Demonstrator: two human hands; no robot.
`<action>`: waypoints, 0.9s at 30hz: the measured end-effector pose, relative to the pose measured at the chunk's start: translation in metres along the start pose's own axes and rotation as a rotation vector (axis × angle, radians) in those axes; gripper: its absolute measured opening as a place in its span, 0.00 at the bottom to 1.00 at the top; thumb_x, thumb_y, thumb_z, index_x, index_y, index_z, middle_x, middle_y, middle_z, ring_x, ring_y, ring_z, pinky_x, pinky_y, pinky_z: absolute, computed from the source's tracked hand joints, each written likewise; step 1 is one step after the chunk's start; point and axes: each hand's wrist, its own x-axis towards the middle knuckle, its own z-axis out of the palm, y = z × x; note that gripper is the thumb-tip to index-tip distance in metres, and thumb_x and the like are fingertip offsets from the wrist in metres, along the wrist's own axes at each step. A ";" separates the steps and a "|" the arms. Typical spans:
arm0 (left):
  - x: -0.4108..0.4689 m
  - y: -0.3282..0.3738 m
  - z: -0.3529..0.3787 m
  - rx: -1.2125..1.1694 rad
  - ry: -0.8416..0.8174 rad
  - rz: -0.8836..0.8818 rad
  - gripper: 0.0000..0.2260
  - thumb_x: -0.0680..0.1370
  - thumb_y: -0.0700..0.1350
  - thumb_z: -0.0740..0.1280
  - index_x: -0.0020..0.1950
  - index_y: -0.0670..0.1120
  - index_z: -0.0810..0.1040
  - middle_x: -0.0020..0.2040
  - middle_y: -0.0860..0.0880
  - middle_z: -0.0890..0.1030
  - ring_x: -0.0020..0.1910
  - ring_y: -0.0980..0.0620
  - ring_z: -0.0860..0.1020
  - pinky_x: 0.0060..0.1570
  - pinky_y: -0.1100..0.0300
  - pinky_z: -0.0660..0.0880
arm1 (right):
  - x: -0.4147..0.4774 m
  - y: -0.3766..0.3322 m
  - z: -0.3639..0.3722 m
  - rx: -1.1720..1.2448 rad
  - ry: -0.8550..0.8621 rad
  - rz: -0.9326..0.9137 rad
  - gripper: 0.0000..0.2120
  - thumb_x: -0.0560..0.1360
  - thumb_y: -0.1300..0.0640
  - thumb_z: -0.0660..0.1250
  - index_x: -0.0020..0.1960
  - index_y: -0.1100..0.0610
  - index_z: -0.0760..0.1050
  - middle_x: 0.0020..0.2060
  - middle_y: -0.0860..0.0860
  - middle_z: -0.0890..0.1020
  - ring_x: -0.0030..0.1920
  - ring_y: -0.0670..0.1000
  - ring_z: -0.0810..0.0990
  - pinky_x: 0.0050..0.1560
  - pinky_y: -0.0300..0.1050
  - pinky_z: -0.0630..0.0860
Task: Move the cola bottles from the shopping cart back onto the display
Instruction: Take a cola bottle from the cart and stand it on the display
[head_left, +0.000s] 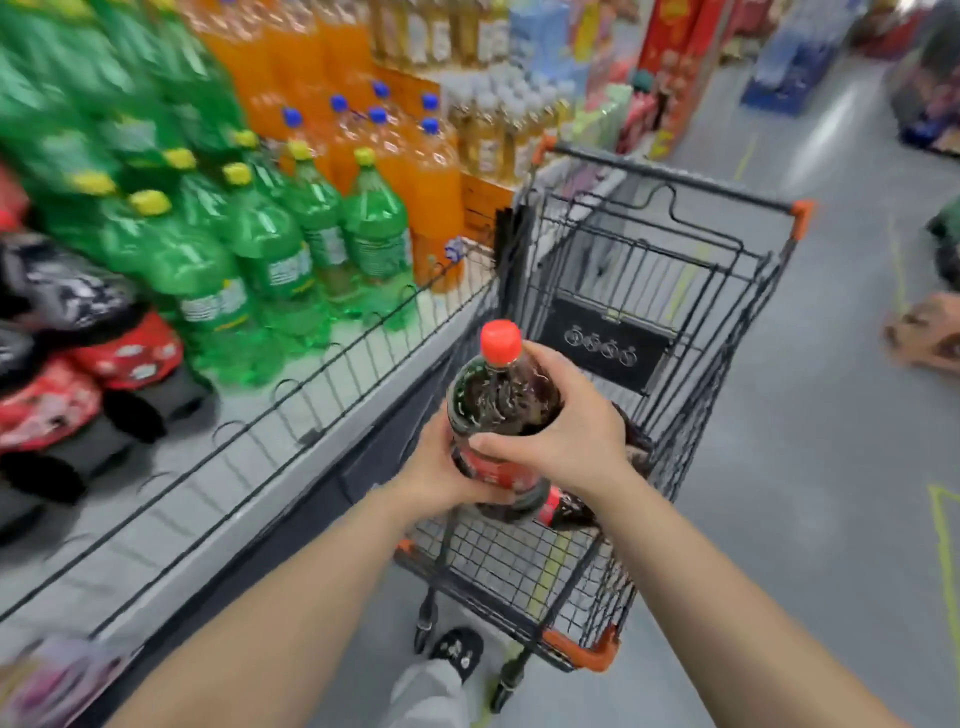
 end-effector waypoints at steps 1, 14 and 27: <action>-0.012 0.006 -0.008 -0.008 0.006 -0.024 0.38 0.57 0.36 0.83 0.62 0.51 0.72 0.52 0.58 0.81 0.51 0.67 0.80 0.48 0.70 0.75 | -0.004 -0.013 0.001 0.026 -0.021 -0.039 0.49 0.51 0.31 0.75 0.69 0.40 0.66 0.63 0.38 0.76 0.63 0.41 0.75 0.63 0.50 0.73; -0.160 0.044 -0.133 -0.048 0.759 -0.017 0.36 0.53 0.42 0.85 0.55 0.49 0.71 0.46 0.57 0.80 0.44 0.64 0.79 0.42 0.73 0.74 | -0.030 -0.189 0.075 0.267 -0.239 -0.481 0.41 0.60 0.39 0.77 0.69 0.40 0.64 0.61 0.35 0.71 0.64 0.41 0.72 0.66 0.46 0.71; -0.240 0.026 -0.297 0.011 1.021 0.204 0.42 0.55 0.36 0.83 0.65 0.50 0.69 0.57 0.57 0.79 0.57 0.66 0.77 0.55 0.68 0.74 | -0.050 -0.340 0.201 0.182 -0.303 -0.846 0.50 0.58 0.43 0.80 0.74 0.48 0.59 0.69 0.43 0.68 0.66 0.39 0.66 0.57 0.29 0.62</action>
